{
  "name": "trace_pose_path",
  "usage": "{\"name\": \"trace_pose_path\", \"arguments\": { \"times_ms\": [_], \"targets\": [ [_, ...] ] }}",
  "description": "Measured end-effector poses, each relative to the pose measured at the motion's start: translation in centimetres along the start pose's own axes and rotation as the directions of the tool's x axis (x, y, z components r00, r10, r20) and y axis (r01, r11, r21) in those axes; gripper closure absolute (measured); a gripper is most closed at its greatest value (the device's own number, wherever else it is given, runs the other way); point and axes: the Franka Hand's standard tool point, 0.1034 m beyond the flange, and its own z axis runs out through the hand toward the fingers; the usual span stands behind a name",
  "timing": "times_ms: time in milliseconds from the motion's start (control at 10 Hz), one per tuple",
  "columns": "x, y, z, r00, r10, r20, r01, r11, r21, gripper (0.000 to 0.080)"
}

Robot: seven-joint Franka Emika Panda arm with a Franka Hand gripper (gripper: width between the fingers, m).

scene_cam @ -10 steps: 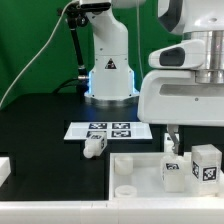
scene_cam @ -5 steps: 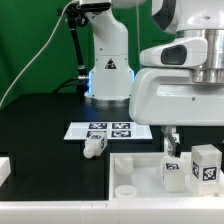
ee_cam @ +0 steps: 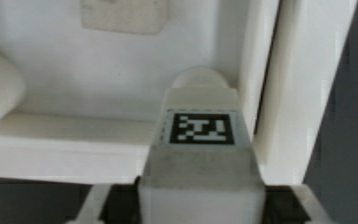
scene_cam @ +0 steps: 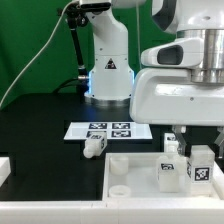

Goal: Assemble one leg

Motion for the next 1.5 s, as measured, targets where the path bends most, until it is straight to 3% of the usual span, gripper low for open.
{"name": "trace_pose_path", "arguments": {
  "times_ms": [300, 600, 700, 1000, 1100, 1400, 1500],
  "targets": [
    [0.0, -0.3, 0.0, 0.922, 0.387, 0.002, -0.387, 0.922, 0.022, 0.0512],
    [-0.2, -1.0, 0.1, 0.745, 0.667, 0.013, -0.668, 0.744, 0.027, 0.0513],
    [-0.2, -1.0, 0.1, 0.646, 0.763, 0.024, -0.763, 0.645, 0.034, 0.0513],
    [-0.4, -1.3, 0.0, 0.382, 0.923, 0.036, -0.924, 0.381, 0.021, 0.0513],
    [-0.4, -1.3, 0.0, 0.321, 0.946, 0.04, -0.947, 0.321, 0.019, 0.0513],
    [-0.3, -1.3, 0.0, 0.023, 0.997, 0.068, -1.0, 0.023, -0.001, 0.0513],
    [-0.3, -1.2, 0.0, -0.01, 0.997, 0.075, -1.0, -0.01, -0.007, 0.0513]
  ]
}}
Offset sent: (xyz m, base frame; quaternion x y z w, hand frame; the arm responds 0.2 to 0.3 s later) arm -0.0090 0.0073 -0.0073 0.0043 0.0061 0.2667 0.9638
